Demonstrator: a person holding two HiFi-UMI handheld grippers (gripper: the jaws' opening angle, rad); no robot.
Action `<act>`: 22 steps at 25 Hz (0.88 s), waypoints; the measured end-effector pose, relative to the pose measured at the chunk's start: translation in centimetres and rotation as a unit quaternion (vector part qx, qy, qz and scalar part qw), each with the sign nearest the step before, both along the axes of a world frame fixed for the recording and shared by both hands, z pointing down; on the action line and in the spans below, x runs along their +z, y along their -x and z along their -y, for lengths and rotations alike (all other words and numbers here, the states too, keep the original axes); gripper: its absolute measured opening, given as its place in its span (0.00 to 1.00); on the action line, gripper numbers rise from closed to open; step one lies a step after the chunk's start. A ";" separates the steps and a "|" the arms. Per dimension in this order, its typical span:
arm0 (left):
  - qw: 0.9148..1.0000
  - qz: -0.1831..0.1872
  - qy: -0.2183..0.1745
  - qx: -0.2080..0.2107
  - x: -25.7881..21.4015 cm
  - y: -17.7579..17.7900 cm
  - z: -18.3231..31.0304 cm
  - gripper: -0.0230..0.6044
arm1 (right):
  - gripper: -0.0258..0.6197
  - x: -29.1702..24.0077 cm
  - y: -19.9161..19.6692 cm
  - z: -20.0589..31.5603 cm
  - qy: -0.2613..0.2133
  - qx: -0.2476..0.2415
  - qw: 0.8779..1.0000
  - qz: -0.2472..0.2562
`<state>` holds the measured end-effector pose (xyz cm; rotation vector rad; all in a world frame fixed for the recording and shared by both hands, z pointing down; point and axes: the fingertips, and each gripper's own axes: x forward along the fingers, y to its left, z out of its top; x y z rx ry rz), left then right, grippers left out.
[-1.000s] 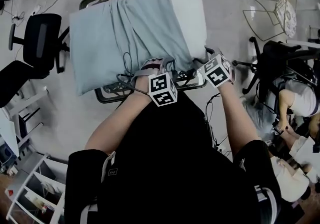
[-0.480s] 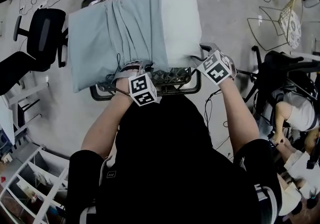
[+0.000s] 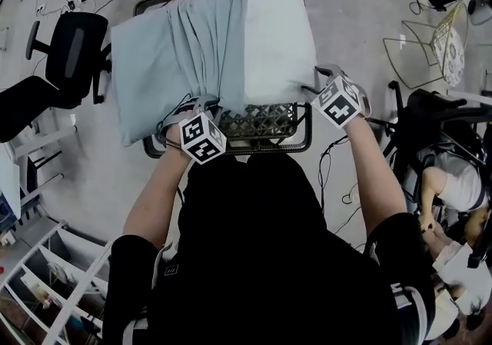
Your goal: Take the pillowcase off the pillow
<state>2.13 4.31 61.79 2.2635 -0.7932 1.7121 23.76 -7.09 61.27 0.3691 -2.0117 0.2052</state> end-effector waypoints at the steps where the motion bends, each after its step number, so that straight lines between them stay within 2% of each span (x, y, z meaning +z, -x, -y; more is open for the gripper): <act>1: 1.000 -0.005 -0.005 -0.004 -0.1 -0.3 -0.2 0.10 | 0.48 -0.1 -0.1 -0.4 -0.003 -0.007 1.000 -0.008; 3: 1.000 -0.009 -0.020 -0.004 -0.2 -1.0 -0.4 0.17 | 0.52 -0.5 -0.4 -1.1 -0.011 -0.007 1.000 -0.013; 5: 0.999 -0.009 -0.036 0.002 -0.3 -2.1 -0.3 0.25 | 0.56 -0.4 -1.0 -1.8 -0.002 0.019 1.000 -0.011; 8: 0.999 -0.006 -0.046 0.026 0.4 -4.6 0.3 0.36 | 0.75 2.3 -2.3 -3.3 0.056 0.069 0.996 -0.016; 10: 0.998 0.014 -0.046 0.049 1.4 -5.6 0.8 0.39 | 0.80 4.7 -2.1 -3.9 0.083 0.086 0.993 -0.016; 12: 0.997 0.033 -0.045 0.057 2.2 -5.8 1.3 0.39 | 0.77 6.1 -0.6 -3.6 0.083 0.099 0.992 -0.007; 14: 0.997 0.035 -0.043 0.048 2.3 -5.4 1.6 0.36 | 0.61 6.3 0.6 -3.3 0.073 0.104 0.992 -0.010; 16: 0.998 0.033 -0.041 0.034 2.1 -4.9 1.7 0.26 | 0.54 5.8 1.0 -3.2 0.069 0.099 0.992 -0.019; 19: 0.999 0.030 -0.025 0.016 1.9 -4.1 1.6 0.15 | 0.50 5.0 0.5 -3.3 0.065 0.081 0.994 -0.031; 22: 0.999 0.033 -0.014 0.012 1.4 -3.1 1.4 0.08 | 0.48 4.1 0.1 -3.2 0.061 0.060 0.996 -0.040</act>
